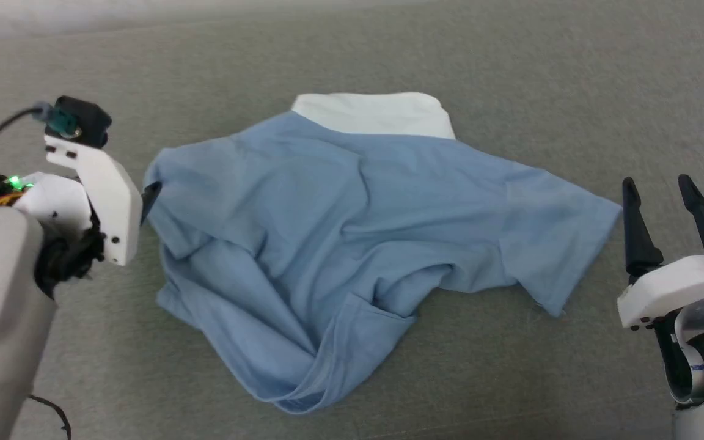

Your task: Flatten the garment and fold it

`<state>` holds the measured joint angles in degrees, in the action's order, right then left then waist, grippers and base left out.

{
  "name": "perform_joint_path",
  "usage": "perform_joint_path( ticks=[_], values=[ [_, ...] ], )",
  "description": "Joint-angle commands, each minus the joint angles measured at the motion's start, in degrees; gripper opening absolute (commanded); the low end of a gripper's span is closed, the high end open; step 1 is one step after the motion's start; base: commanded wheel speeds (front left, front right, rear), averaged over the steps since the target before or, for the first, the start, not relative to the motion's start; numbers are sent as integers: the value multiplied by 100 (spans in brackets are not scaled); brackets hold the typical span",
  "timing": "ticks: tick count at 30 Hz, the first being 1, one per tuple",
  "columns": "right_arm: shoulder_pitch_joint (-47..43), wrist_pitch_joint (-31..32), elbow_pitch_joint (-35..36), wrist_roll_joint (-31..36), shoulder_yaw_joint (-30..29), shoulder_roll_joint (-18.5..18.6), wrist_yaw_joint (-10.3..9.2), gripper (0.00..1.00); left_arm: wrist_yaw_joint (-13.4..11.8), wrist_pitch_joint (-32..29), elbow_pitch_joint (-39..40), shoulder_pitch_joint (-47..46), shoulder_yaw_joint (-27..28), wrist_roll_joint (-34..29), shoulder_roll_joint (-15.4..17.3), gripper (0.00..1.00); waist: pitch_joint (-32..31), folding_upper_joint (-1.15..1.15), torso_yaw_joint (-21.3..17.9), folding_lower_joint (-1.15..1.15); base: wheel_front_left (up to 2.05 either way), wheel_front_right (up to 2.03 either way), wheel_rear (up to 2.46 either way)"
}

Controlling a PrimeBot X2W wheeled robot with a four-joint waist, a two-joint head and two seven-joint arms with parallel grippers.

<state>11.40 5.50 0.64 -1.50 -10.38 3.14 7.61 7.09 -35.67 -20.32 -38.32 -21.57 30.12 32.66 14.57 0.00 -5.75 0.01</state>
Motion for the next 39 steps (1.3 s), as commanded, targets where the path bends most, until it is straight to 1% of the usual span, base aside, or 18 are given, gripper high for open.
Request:
perform_joint_path(
  ticks=[1, 3, 6, 10, 11, 12, 13, 15, 18, 21, 25, 28, 30, 34, 35, 36, 37, 39],
  values=[
    [-55, -50, 55, -67, 36, -19, -12, 100, 37, -265, -137, -167, -88, 243, 111, 100, 511, 0, -546, -1, 0, 0, 0],
    [-71, -91, 25, -162, 65, -22, -12, 100, 38, -594, -322, -294, -171, 435, 241, 100, 577, 0, -670, -1, 0, 0, 0],
    [-110, -163, -68, -212, 73, -24, -12, 100, 38, -856, -543, -388, -287, 445, 430, 100, 640, 0, -797, -1, 0, 0, 0],
    [-166, -267, -208, -298, 58, -25, -12, 100, 38, -1148, -885, -293, -359, 561, 470, 100, 633, 0, -873, -1, 0, 0, 0],
    [-177, -284, -235, -304, 51, -25, -12, 100, 39, -1259, -946, -244, -367, 630, 469, 60, 615, 0, -876, -1, 0, 0, 0],
    [-190, -297, -258, -308, 41, -25, -12, 100, 39, -1341, -973, -198, -372, 686, 470, 15, 590, 0, -871, -1, 0, 0, 0],
    [-205, -307, -277, -308, 28, -25, -12, 100, 39, -1389, -978, -151, -358, 749, 470, 0, 562, 0, -859, -1, 0, 0, 0],
    [-228, -316, -307, -284, -14, -25, -12, 100, 11, -1347, -926, -65, -282, 856, 470, 0, 480, 0, -802, -1, 0, 0, 0],
    [-247, -311, -340, -214, -66, -25, -12, 100, -97, -914, -757, 40, -155, 785, 565, 0, 333, 0, -661, -1, 0, 0, 0],
    [-279, -285, -346, -134, -91, -25, -12, 100, -275, -239, -621, 148, 30, 628, 692, 0, 157, 0, -474, -1, 0, 0, 0],
    [-353, -190, -316, -55, -88, -25, -12, 100, -593, 721, -624, 299, 375, 501, 808, 0, -56, 0, -214, -1, 0, 0, 0],
    [-400, -110, -301, -8, -98, -25, -12, 100, -786, 1238, -695, 439, 563, 443, 873, 0, -159, 0, -22, -1, 0, 0, 0],
    [-429, -55, -287, 17, -103, -25, -12, 100, -871, 1426, -764, 581, 606, 419, 885, 0, -188, 0, 95, -1, 0, 0, 0],
    [-473, 63, -289, 13, -54, -26, -12, 100, -1015, 1556, -968, 929, 667, 531, 770, 0, -200, 0, 256, -1, 0, 0, 0],
    [-480, 88, -293, -1, -42, -26, -12, 100, -1058, 1609, -1007, 1010, 674, 544, 727, 3, -200, 0, 288, -1, 0, 0, 0],
    [-490, 109, -298, -6, -33, -26, -12, 100, -1114, 1709, -1038, 1083, 688, 545, 679, 64, -209, 0, 323, -1, 0, 0, 0],
    [-503, 131, -301, -8, -26, -26, -12, 100, -1171, 1846, -1066, 1146, 703, 532, 632, 100, -224, 0, 354, -1, 0, 0, 0],
    [-518, 151, -300, -7, -29, -26, -12, 100, -1227, 1997, -1096, 1197, 728, 528, 574, 100, -242, 0, 390, -1, 0, 0, 0]
  ],
)
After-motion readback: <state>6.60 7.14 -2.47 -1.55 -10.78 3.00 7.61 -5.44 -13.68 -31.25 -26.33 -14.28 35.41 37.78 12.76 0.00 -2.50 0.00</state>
